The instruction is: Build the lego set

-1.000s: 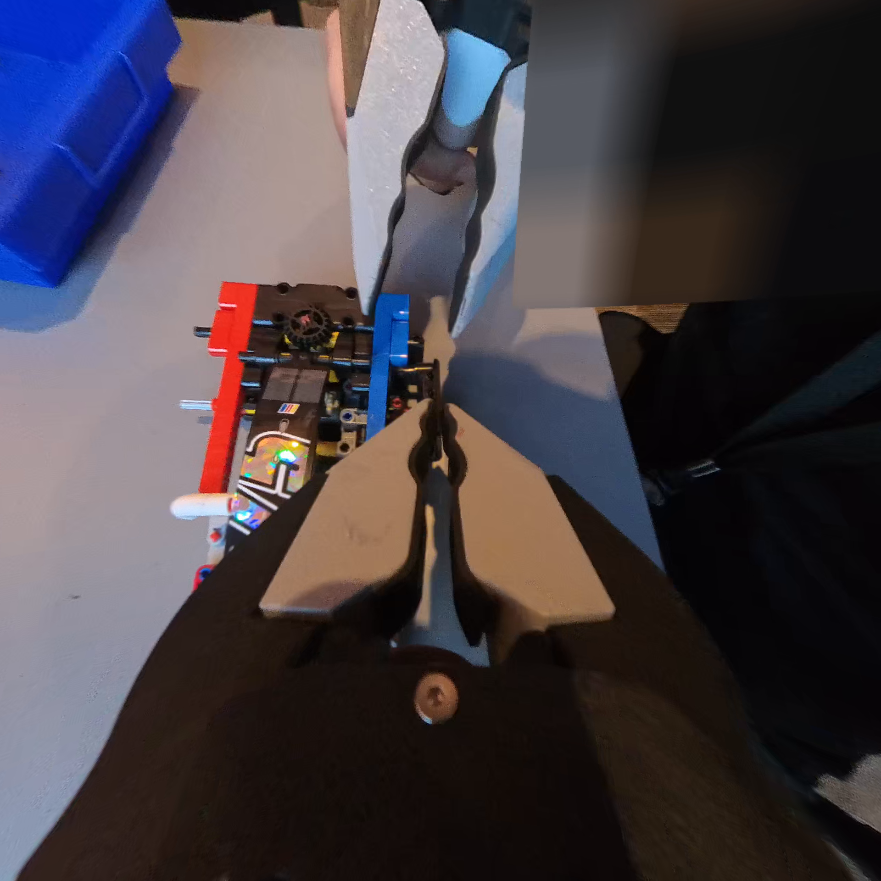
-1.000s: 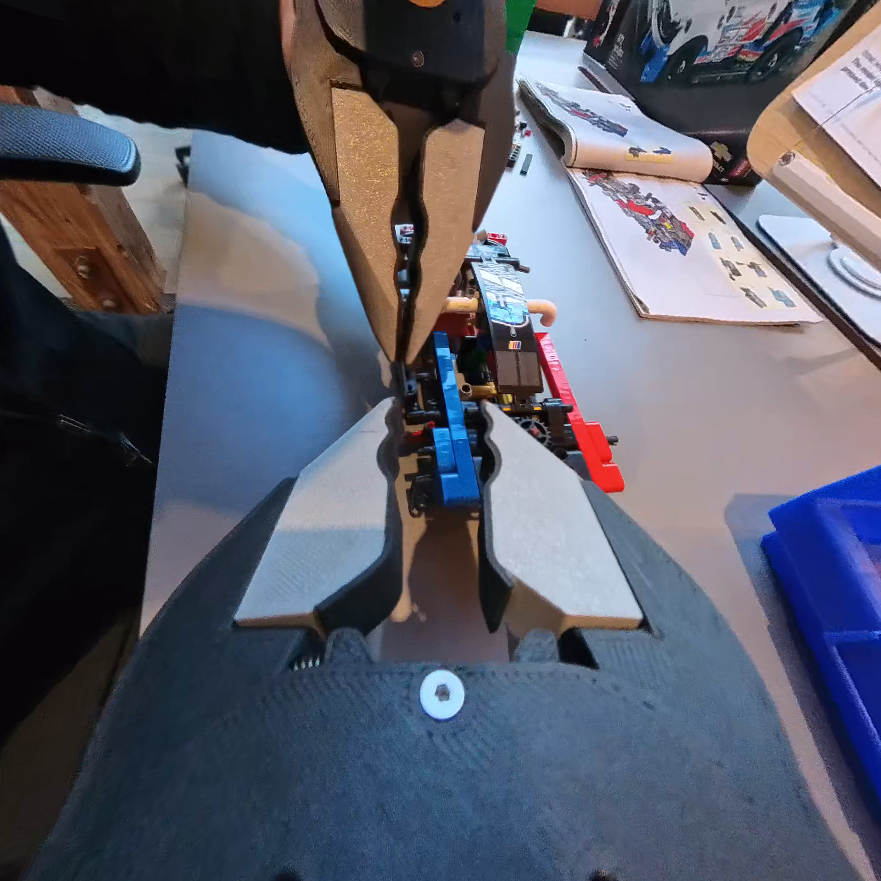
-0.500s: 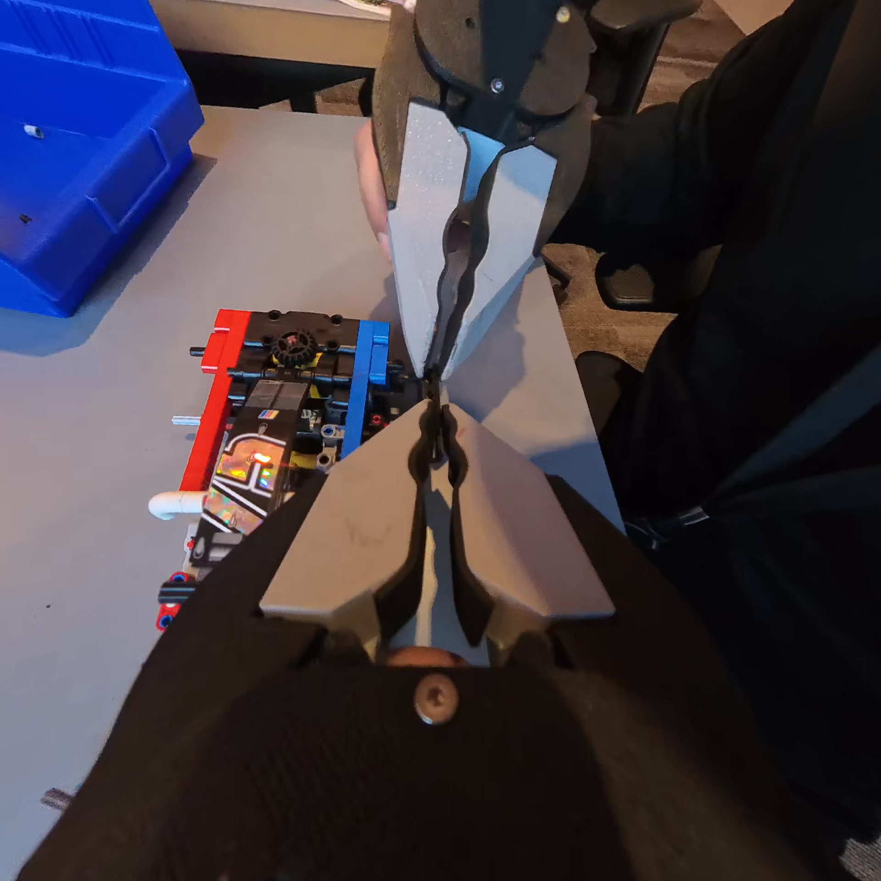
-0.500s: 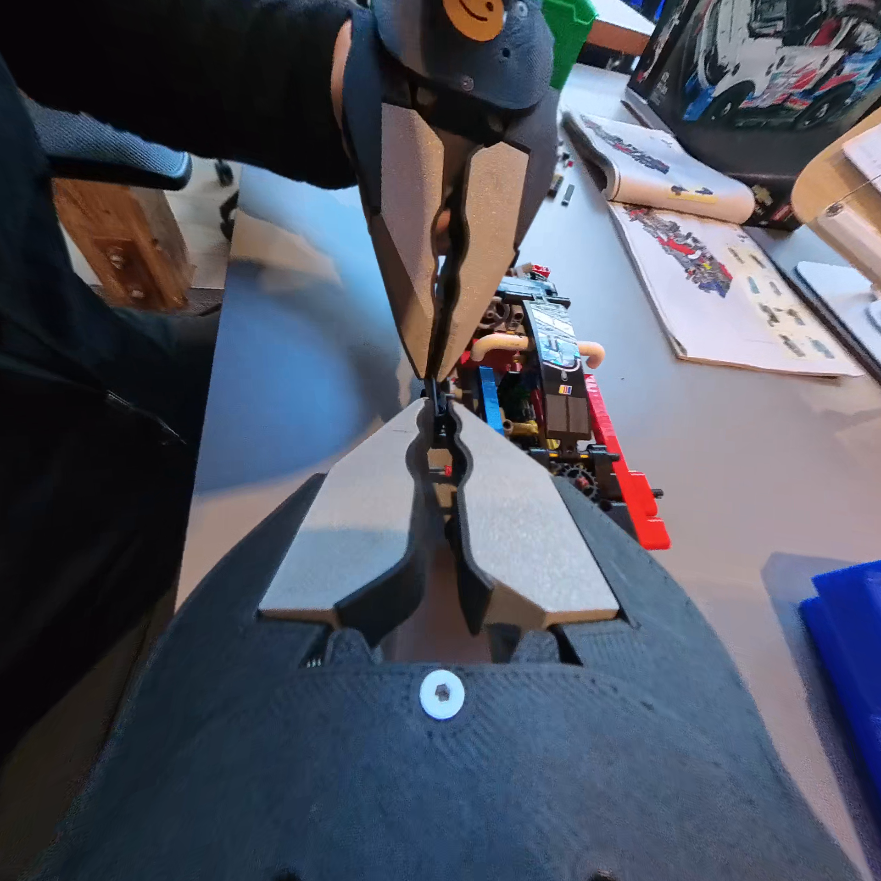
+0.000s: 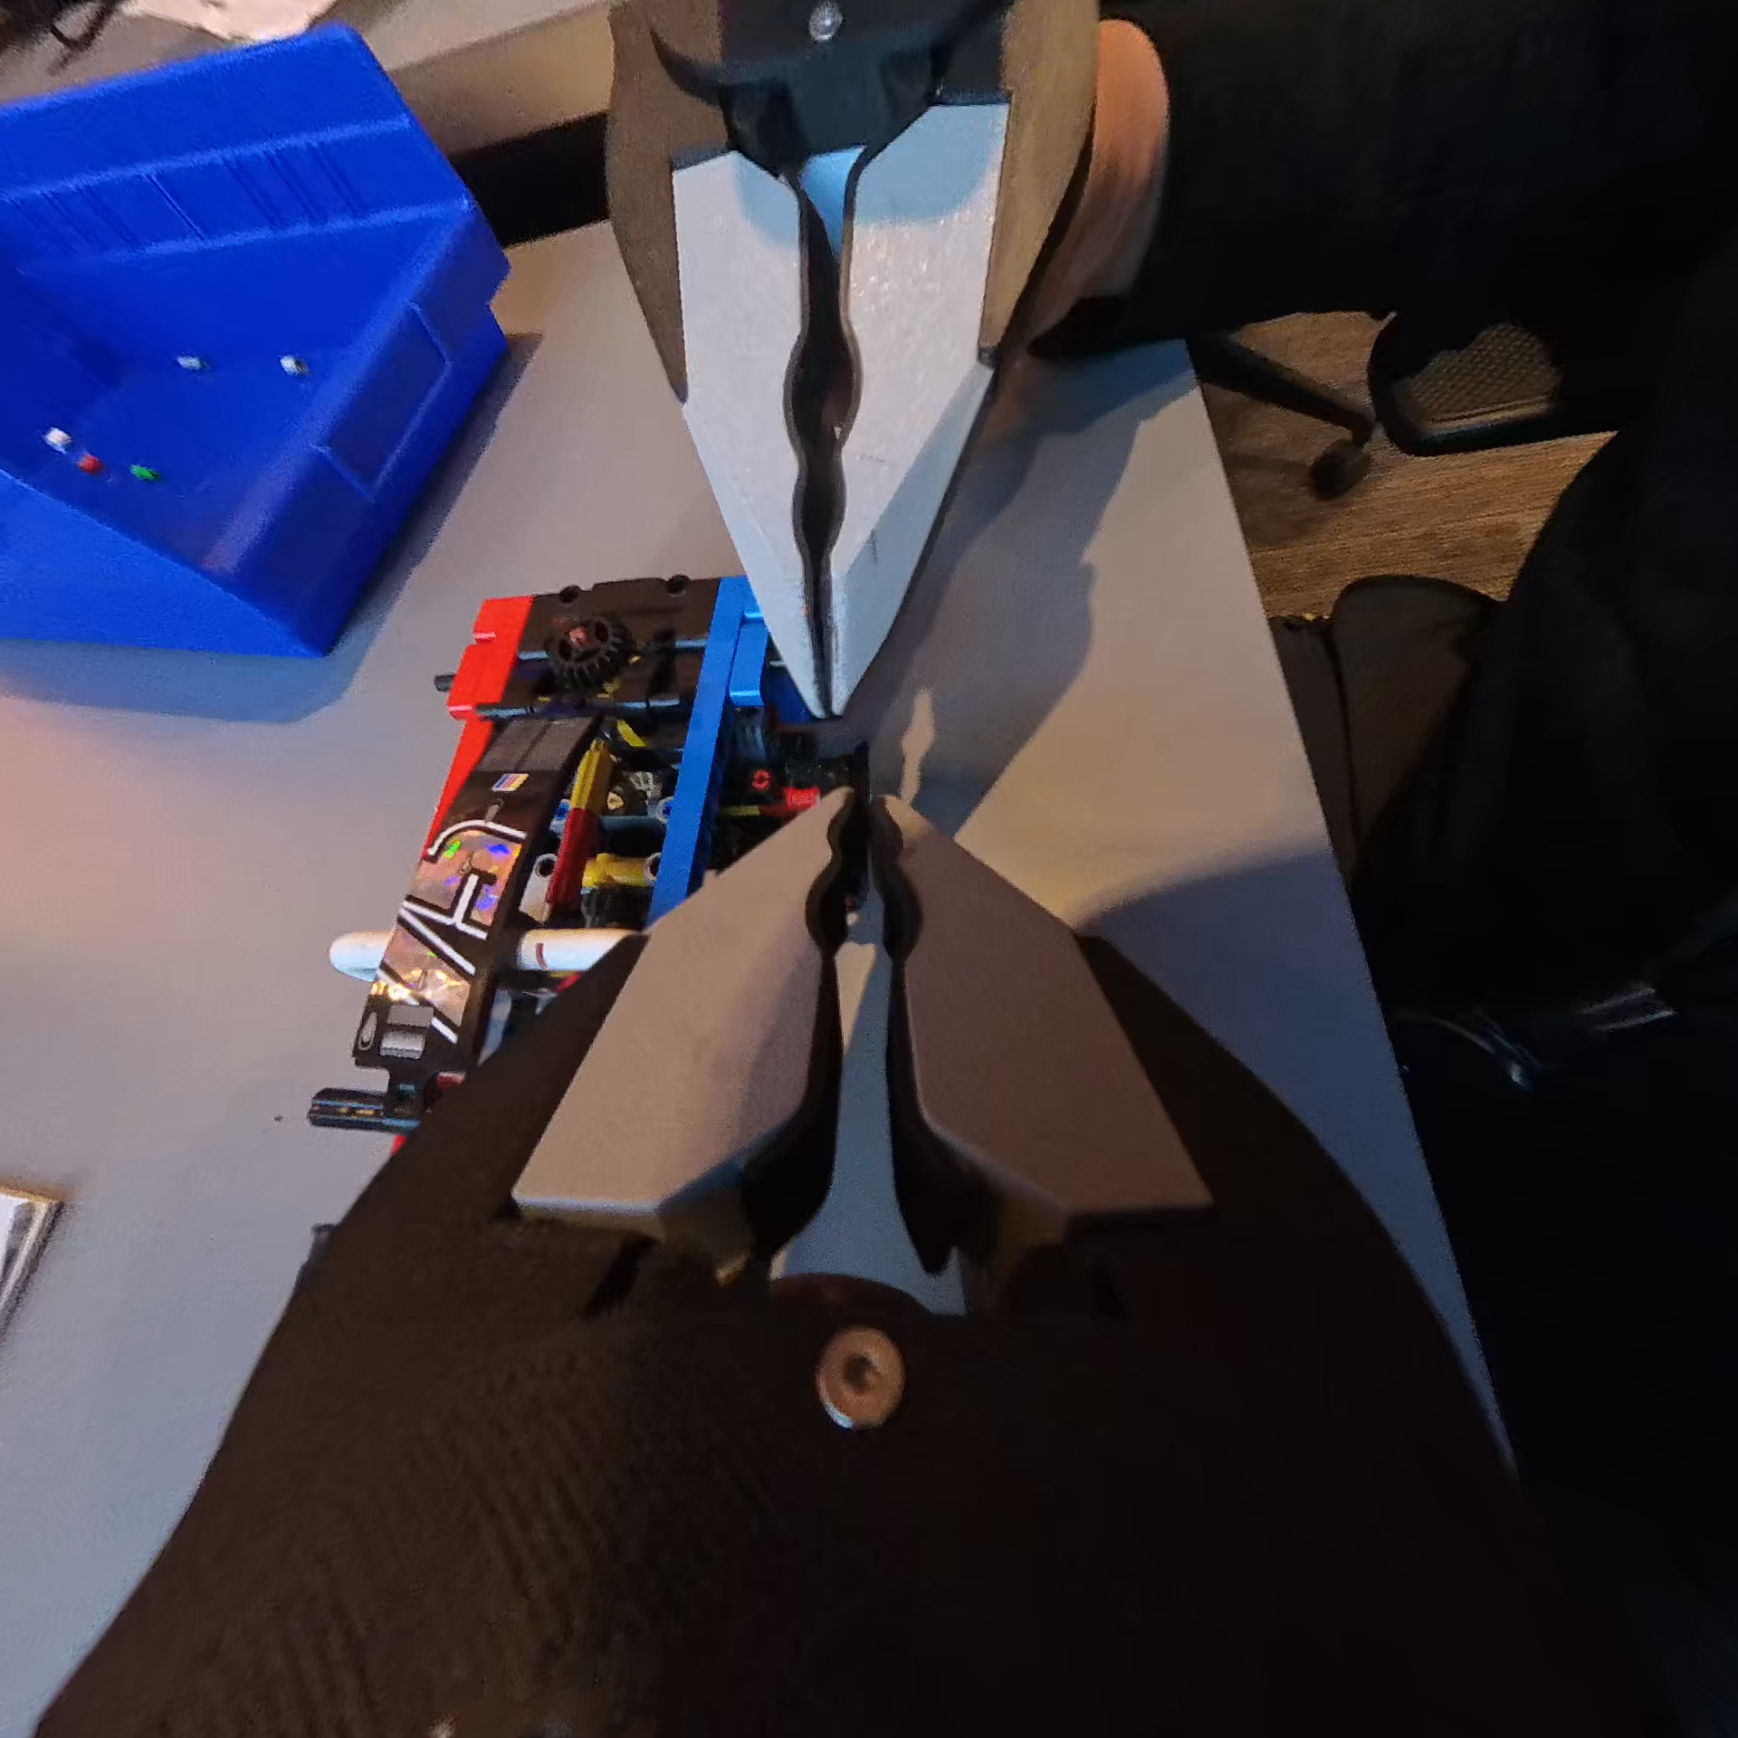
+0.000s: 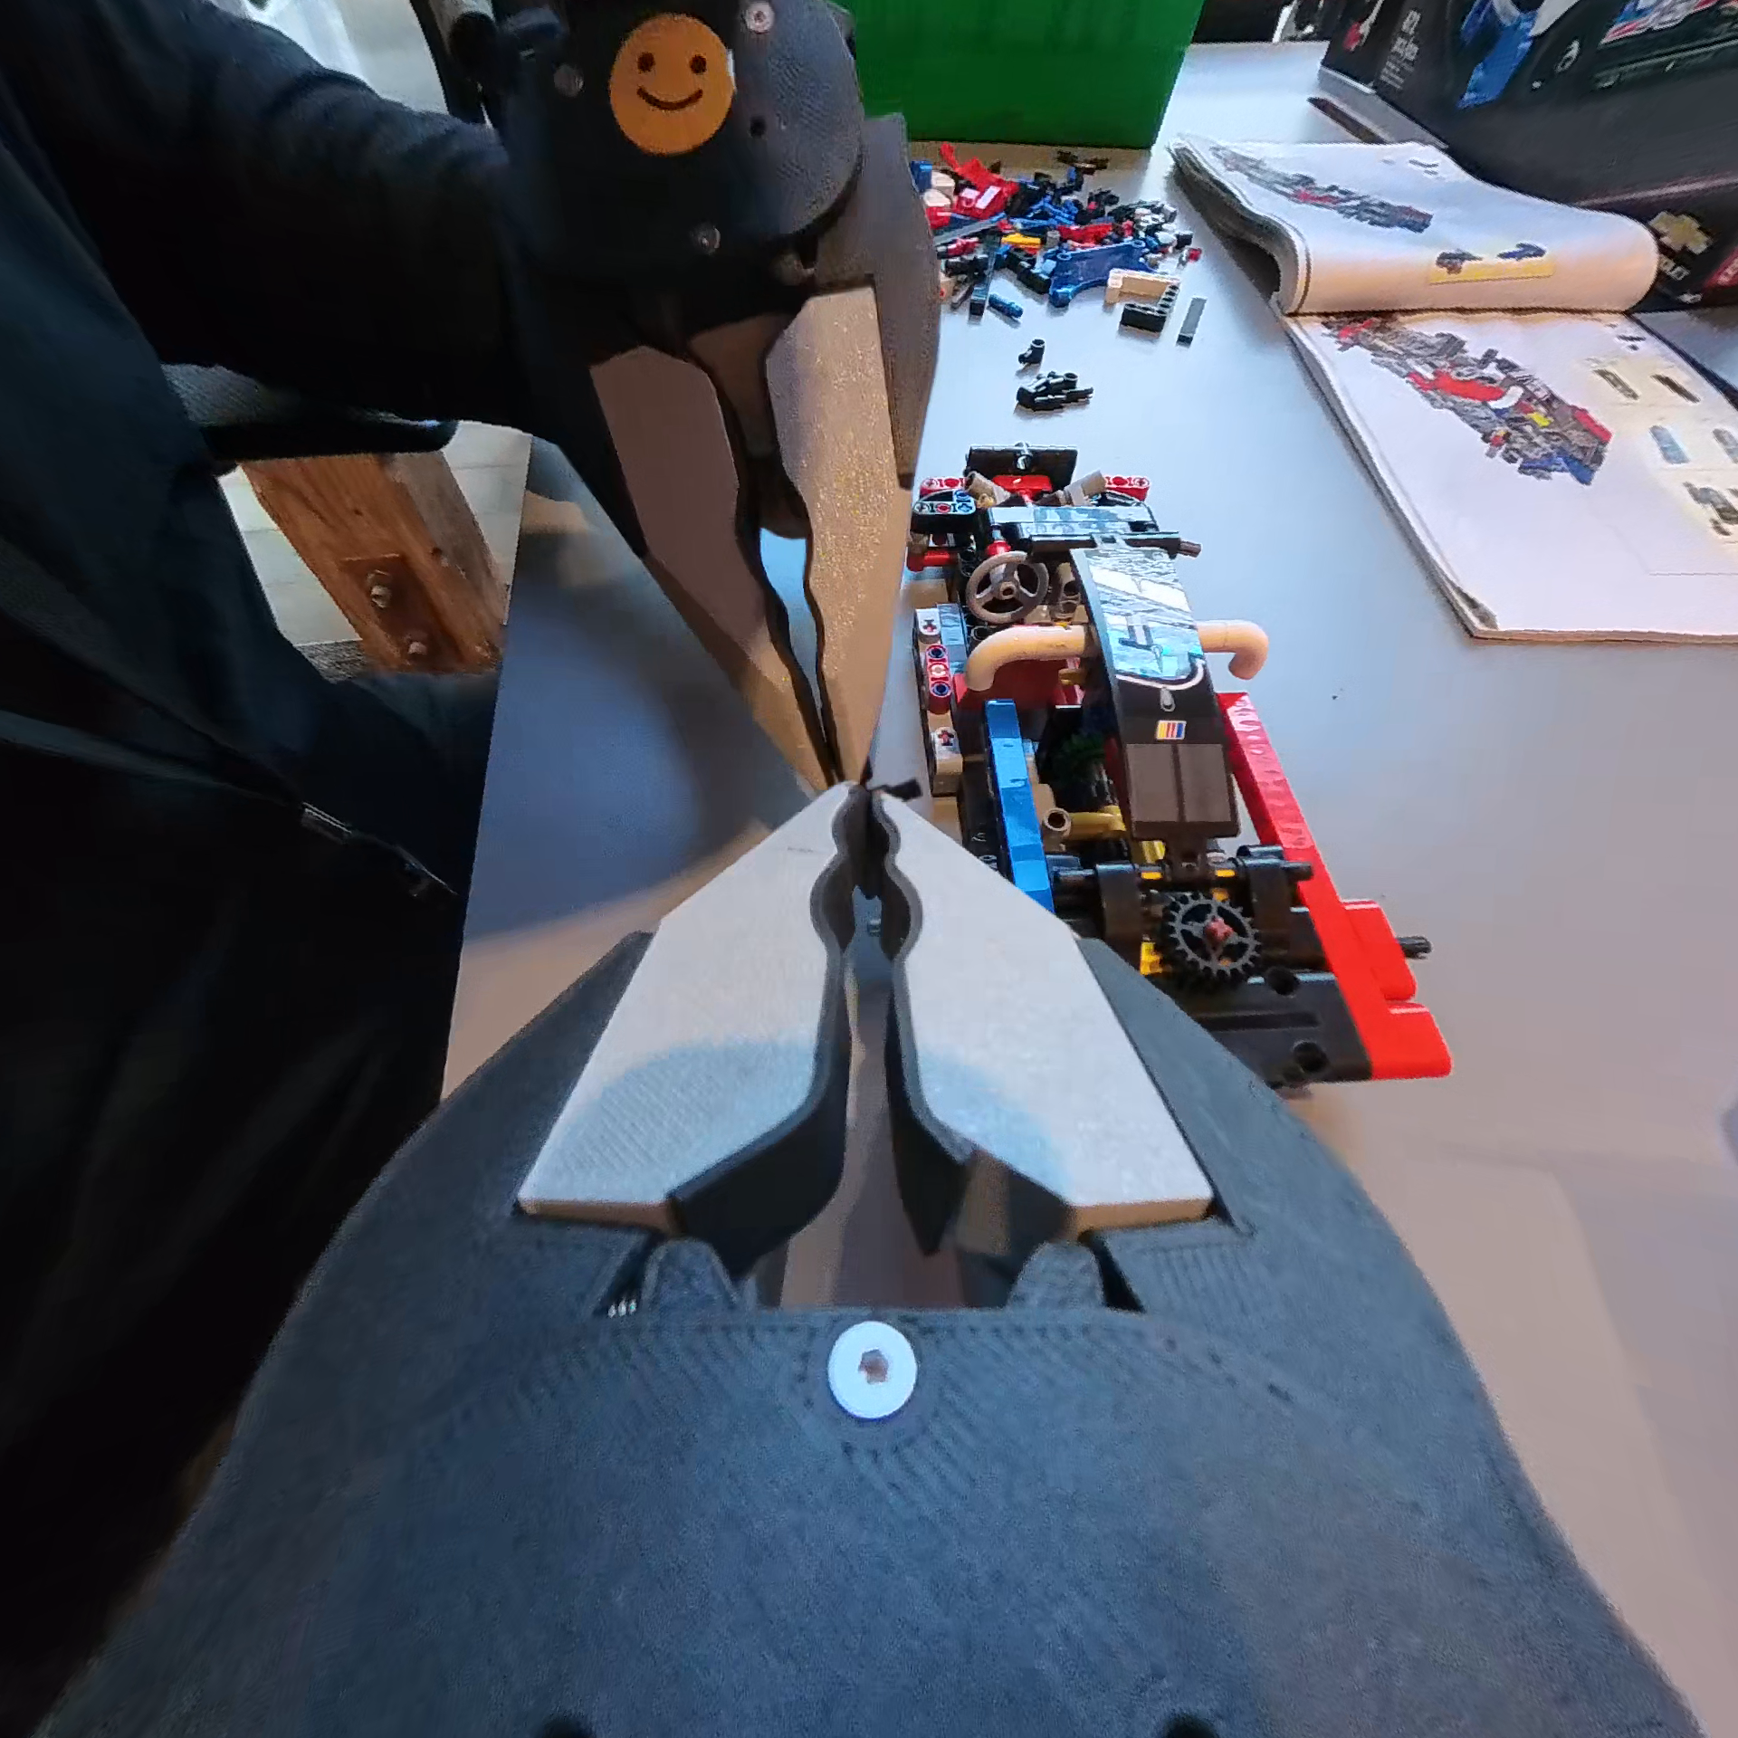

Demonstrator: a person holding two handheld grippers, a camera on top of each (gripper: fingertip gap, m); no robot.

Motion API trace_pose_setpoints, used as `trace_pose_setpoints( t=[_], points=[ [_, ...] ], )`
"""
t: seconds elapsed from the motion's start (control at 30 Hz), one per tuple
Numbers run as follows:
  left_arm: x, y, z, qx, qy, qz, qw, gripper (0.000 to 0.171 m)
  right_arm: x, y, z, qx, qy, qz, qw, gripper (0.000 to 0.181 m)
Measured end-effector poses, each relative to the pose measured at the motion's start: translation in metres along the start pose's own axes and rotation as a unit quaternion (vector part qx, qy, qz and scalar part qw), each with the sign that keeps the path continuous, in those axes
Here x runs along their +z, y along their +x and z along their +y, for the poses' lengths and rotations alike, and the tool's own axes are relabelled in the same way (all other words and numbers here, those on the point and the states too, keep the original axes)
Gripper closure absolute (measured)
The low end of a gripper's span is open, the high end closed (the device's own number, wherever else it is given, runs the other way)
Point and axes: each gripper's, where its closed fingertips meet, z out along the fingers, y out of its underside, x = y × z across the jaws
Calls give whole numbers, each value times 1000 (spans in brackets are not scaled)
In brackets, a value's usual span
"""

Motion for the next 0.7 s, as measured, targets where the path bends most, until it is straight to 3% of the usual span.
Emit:
trace_pose_setpoints(
  t=[0.13, 0.23, 0.3, 0.4, 0.53, 0.6, 0.7],
  points=[
    [-6, -13, -1, -101, 8, 22, 995, 171, -10, 13, 1, -17, -10, 49, 999, 181],
    [-13, -26, -8, -240, 45, 63, 968, 171, -27, 16, -5, -3, 5, 57, 998, 181],
    [-15, -31, -11, -286, 57, 83, 953, 171, -34, 16, -6, -6, 10, 65, 998, 166],
    [-13, -29, -12, -256, 30, 87, 962, 171, -35, 10, -10, -44, 8, 79, 996, 160],
    [-10, -10, -22, -154, -1, 103, 983, 171, -21, 7, 0, -53, -30, 92, 994, 153],
    [-7, -6, -17, -102, -23, 96, 990, 171, -16, 5, 2, -53, -32, 89, 994, 153],
    [-1, -11, -6, -87, -48, 86, 991, 171, -15, 14, 5, -67, -45, 124, 989, 151]
  ],
)
